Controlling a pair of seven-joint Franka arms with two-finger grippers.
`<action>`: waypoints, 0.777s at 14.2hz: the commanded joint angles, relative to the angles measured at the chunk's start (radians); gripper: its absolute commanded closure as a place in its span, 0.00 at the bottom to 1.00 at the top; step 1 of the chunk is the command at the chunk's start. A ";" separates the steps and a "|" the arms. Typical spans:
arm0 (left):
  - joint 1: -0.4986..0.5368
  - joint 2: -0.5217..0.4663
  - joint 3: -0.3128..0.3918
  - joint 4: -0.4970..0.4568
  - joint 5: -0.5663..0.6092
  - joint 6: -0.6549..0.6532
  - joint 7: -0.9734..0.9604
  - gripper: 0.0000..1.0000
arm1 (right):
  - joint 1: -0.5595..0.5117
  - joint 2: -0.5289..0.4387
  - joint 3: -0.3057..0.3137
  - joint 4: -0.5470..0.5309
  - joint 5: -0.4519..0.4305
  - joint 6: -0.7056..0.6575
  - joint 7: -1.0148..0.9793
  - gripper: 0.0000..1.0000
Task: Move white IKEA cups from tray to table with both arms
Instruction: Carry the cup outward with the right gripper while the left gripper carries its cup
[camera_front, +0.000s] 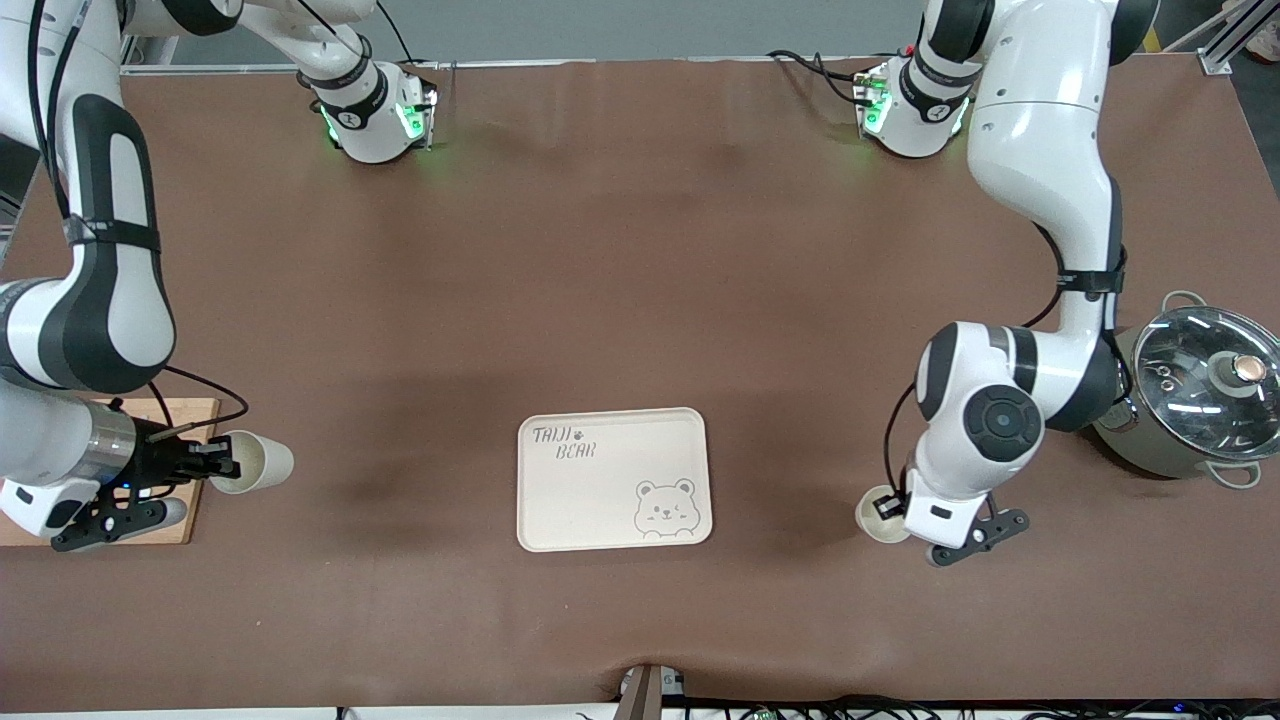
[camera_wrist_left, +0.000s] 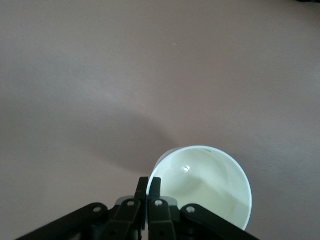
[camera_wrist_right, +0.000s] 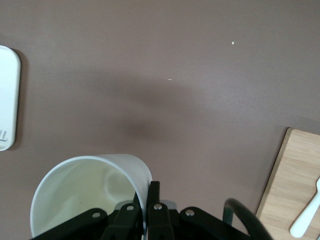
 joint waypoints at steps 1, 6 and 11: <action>0.057 -0.050 -0.011 -0.056 -0.002 -0.008 0.099 1.00 | -0.023 0.052 0.014 0.004 0.019 0.038 -0.036 1.00; 0.136 -0.042 -0.016 -0.056 -0.013 0.002 0.246 1.00 | -0.014 0.152 0.017 -0.008 0.025 0.174 -0.039 1.00; 0.183 -0.024 -0.017 -0.056 -0.051 0.032 0.334 1.00 | 0.015 0.201 0.018 -0.010 0.048 0.264 -0.039 1.00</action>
